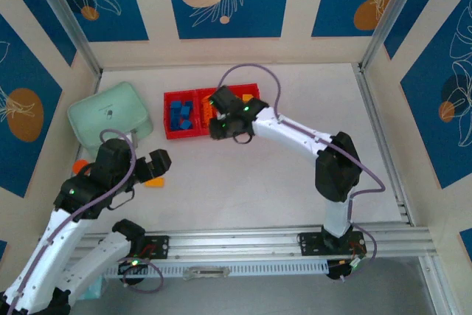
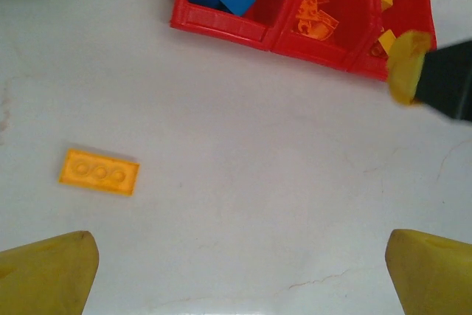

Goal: Sort the legos into containers by color
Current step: Place the lego in the container.

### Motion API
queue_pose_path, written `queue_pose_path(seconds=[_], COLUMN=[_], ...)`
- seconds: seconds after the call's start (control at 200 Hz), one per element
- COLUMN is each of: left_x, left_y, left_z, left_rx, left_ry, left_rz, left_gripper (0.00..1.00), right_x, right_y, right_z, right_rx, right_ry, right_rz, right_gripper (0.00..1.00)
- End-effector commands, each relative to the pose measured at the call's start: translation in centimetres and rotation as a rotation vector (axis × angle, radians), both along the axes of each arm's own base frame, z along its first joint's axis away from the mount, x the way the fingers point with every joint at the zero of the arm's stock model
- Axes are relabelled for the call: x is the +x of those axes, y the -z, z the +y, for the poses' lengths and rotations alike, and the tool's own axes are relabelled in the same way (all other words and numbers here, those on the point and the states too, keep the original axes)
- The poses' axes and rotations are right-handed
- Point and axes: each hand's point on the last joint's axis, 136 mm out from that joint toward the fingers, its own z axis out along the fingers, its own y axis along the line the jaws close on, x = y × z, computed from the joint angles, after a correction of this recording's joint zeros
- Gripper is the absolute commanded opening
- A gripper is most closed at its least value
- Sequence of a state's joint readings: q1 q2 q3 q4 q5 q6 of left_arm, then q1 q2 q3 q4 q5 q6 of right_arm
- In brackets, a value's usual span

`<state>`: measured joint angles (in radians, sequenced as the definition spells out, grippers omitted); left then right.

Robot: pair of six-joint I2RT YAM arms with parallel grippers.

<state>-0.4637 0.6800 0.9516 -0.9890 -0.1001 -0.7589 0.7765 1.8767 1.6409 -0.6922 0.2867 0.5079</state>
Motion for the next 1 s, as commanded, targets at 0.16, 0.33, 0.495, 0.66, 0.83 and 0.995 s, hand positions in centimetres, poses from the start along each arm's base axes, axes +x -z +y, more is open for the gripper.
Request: queue_pose_path(seconds=[0.16,0.33,0.495,0.66,0.83,0.995], left_x=[3.7,4.9,5.3,5.2,4.5,3.1], left_y=[0.2,0.5,0.4,0.2,-0.3,-0.7], left_z=[-3.0,-3.1,-3.1,-2.9,-2.4,-1.5], left_rx=[-0.047,-0.034,-0.03,-0.024,-0.022,-0.012], left_ry=[0.063,0.048,0.041,0.037,0.032,0.026], left_rz=[-0.035,-0.042,-0.051,-0.054,-0.06,-0.054], left_gripper=[0.99,0.99,0.99,0.99,0.99,0.99], right_x=[10.1,14.8,16.9,16.2,12.6,7.0], right_y=[0.7,2.6,3.4,1.3,-1.1,-1.8], right_z=[-5.8,-6.9,-7.3,-6.6,-4.7,-1.5], right_rx=[-0.082,-0.109,-0.112,-0.101,-0.067,-0.035], right_ry=[0.124,0.164,0.175,0.139,0.058,-0.075], right_rz=[-0.089,-0.093,-0.078,-0.113,-0.151,-0.145], right_gripper=[0.29,0.34,0.5,0.6,0.64,0.67])
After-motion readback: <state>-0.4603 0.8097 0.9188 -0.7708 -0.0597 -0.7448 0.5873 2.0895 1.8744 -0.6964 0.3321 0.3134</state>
